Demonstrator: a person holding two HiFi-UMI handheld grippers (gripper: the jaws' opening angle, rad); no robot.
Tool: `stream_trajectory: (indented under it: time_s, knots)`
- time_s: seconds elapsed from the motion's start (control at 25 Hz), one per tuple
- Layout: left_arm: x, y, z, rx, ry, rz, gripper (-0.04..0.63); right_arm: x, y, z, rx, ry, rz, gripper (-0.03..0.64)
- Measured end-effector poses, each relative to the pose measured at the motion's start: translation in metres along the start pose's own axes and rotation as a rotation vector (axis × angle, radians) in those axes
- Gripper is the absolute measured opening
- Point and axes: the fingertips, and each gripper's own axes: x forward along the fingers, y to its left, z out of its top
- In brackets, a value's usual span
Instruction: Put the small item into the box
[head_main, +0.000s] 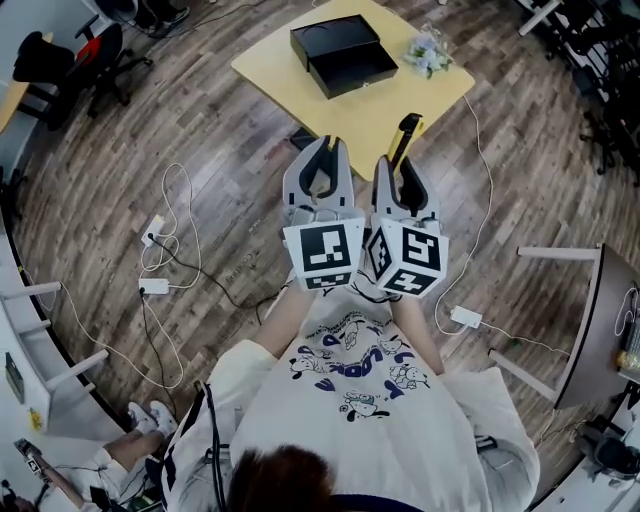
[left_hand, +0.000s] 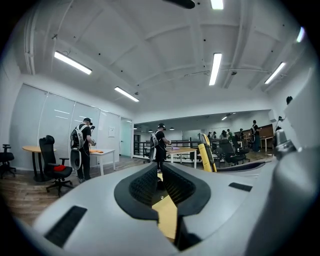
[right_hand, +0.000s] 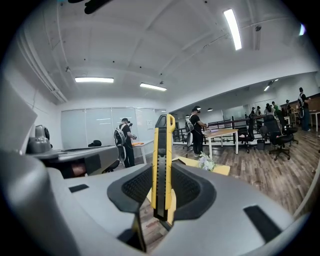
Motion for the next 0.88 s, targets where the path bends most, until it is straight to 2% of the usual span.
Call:
stream_trajectory:
  time_s: [0.2, 0.6, 0.88]
  knots:
    - [0.041, 0.017, -0.001, 0.003, 0.005, -0.017, 0.043, 0.044, -0.005, 0.006, 0.006, 0.008, -0.02, 0.129]
    - [0.09, 0.035, -0.017, -0.012, 0.057, -0.011, 0.043, 0.097, -0.017, 0.001, 0.027, 0.064, -0.031, 0.129]
    - [0.131, 0.046, -0.032, -0.018, 0.098, 0.026, 0.043, 0.142, -0.031, -0.001, 0.031, 0.099, -0.005, 0.129]
